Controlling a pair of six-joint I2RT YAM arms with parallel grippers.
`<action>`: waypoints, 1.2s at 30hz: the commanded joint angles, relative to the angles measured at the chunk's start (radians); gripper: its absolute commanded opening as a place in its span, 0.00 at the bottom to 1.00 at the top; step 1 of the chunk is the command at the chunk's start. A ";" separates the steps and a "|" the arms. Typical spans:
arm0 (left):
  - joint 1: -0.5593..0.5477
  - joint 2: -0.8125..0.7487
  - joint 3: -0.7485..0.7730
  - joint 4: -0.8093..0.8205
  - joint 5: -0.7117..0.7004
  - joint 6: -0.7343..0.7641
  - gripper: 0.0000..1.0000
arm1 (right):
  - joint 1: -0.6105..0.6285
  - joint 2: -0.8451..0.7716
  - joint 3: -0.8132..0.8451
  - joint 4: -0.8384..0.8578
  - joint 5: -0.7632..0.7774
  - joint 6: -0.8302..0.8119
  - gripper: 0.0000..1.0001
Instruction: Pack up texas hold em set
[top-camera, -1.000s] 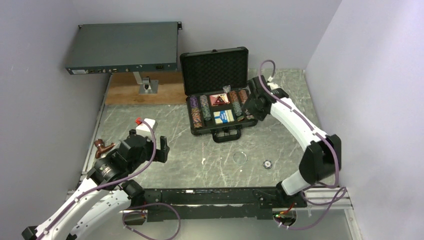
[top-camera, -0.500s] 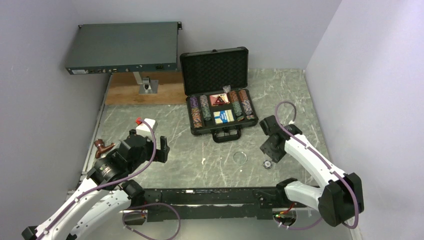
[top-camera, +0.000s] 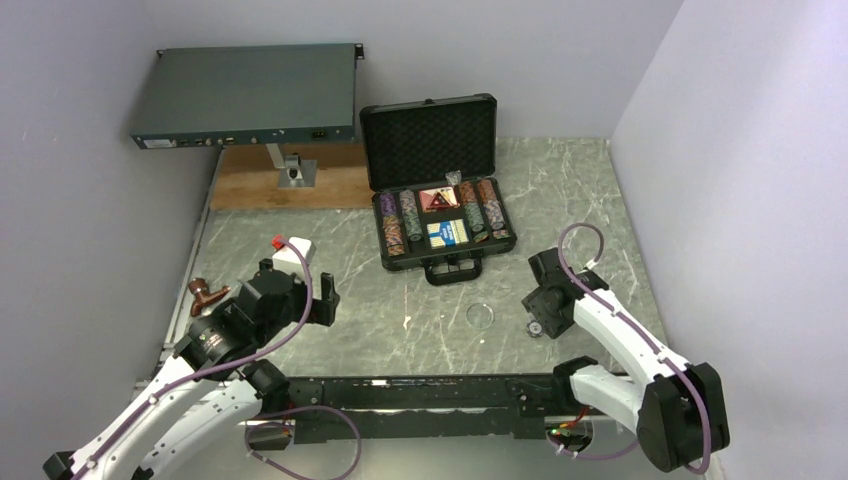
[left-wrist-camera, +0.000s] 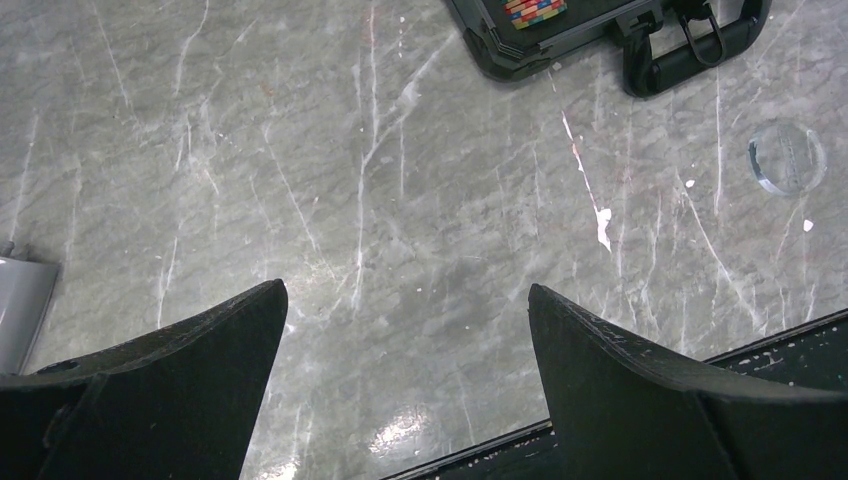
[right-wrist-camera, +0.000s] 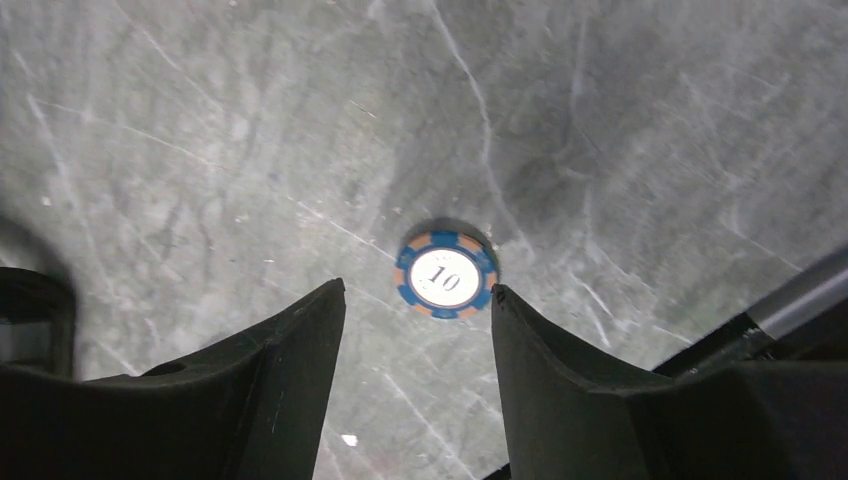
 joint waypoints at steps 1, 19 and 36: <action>-0.010 -0.005 0.020 0.008 -0.013 -0.009 0.98 | -0.035 -0.008 -0.025 0.085 -0.018 -0.045 0.59; -0.021 -0.008 0.024 -0.002 -0.043 -0.021 0.97 | -0.056 0.093 -0.103 0.143 -0.100 -0.046 0.47; -0.021 -0.003 0.022 0.005 -0.058 -0.026 0.97 | 0.015 0.227 0.093 0.223 -0.181 -0.234 0.00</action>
